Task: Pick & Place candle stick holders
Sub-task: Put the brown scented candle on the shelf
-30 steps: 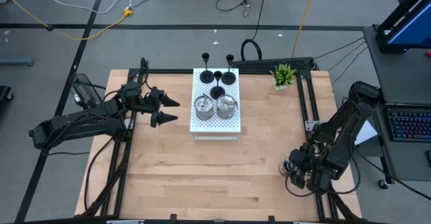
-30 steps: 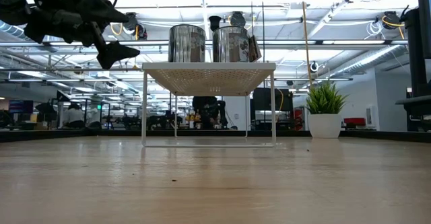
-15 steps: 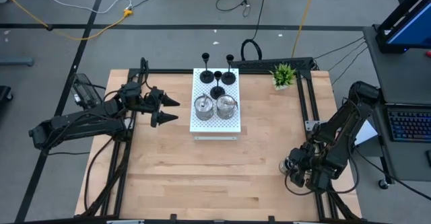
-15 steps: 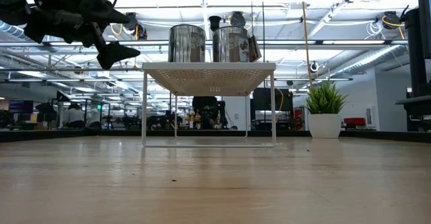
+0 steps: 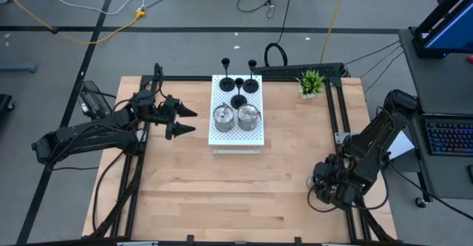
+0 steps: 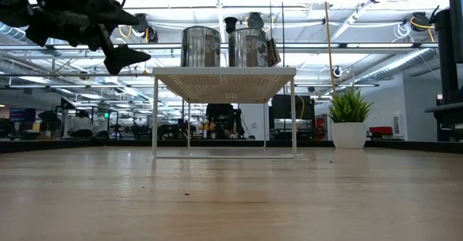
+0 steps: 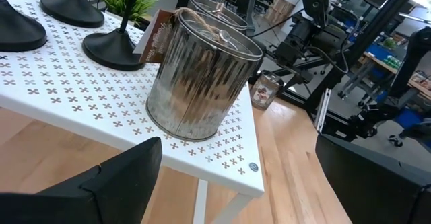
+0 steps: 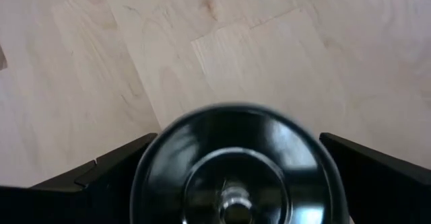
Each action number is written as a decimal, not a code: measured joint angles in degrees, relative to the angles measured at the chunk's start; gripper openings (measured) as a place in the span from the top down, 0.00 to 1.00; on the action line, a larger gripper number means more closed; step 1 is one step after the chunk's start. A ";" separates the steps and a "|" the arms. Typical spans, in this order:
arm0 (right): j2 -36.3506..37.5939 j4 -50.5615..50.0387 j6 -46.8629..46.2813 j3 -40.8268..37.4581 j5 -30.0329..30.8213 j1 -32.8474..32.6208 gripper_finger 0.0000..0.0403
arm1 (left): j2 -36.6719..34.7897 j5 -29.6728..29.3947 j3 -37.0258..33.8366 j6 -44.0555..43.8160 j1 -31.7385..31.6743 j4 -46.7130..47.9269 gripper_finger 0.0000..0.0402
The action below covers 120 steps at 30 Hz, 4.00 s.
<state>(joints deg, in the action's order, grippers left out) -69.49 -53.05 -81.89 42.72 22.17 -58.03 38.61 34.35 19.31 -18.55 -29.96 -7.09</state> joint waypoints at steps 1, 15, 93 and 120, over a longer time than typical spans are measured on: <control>0.00 0.16 0.46 0.00 0.00 0.31 0.01 | 0.00 0.00 0.02 0.00 -0.02 0.00 0.01; 0.00 0.97 3.89 0.00 -2.93 3.56 0.01 | -0.02 -0.02 0.00 -0.70 -0.01 0.00 0.01; 3.33 9.65 0.10 -8.50 -20.17 4.05 0.02 | 0.00 -0.02 0.01 0.31 -0.02 0.00 0.01; 4.11 12.56 0.28 -9.83 -16.03 5.77 0.12 | -0.02 -0.03 0.02 0.50 -0.02 0.00 0.01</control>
<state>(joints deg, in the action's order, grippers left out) -65.39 -40.49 -81.62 32.89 6.14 -52.26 38.59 34.32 19.33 -18.04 -29.98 -7.09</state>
